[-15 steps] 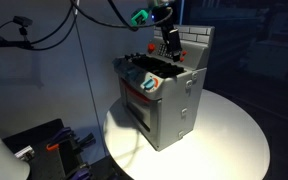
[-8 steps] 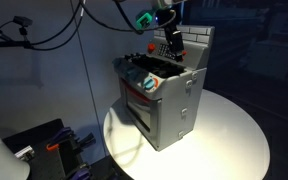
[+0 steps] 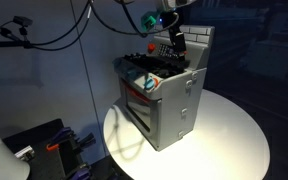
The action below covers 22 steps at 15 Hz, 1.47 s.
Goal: Press the orange top button on the microwave oven controlling panel of the stove
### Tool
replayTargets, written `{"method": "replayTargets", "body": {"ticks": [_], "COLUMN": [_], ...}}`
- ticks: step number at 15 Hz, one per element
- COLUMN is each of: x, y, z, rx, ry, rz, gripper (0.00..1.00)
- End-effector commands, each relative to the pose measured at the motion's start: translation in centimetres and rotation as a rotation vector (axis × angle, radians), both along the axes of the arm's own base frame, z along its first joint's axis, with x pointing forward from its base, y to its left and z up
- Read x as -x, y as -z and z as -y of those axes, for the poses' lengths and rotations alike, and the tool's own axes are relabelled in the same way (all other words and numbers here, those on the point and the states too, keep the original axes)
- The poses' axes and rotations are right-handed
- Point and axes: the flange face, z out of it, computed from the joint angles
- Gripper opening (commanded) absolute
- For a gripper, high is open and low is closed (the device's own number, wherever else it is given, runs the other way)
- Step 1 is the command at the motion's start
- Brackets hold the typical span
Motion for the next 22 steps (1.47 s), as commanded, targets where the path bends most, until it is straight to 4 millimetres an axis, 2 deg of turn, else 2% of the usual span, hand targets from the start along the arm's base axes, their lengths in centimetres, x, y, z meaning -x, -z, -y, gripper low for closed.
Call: {"method": "replayTargets", "body": {"ticks": [1,13,22], "x": [-1.4,-3.4,-4.1], "y": [-0.4,0.4,0.7], "z": [0.1,0.3,0.4], "rx": [0.001,-0.004,-0.001], "ry": [0.035,0.058,0.058], "rz": [0.014,0.013,0.019], "gripper": [1.0,1.0,1.0]}}
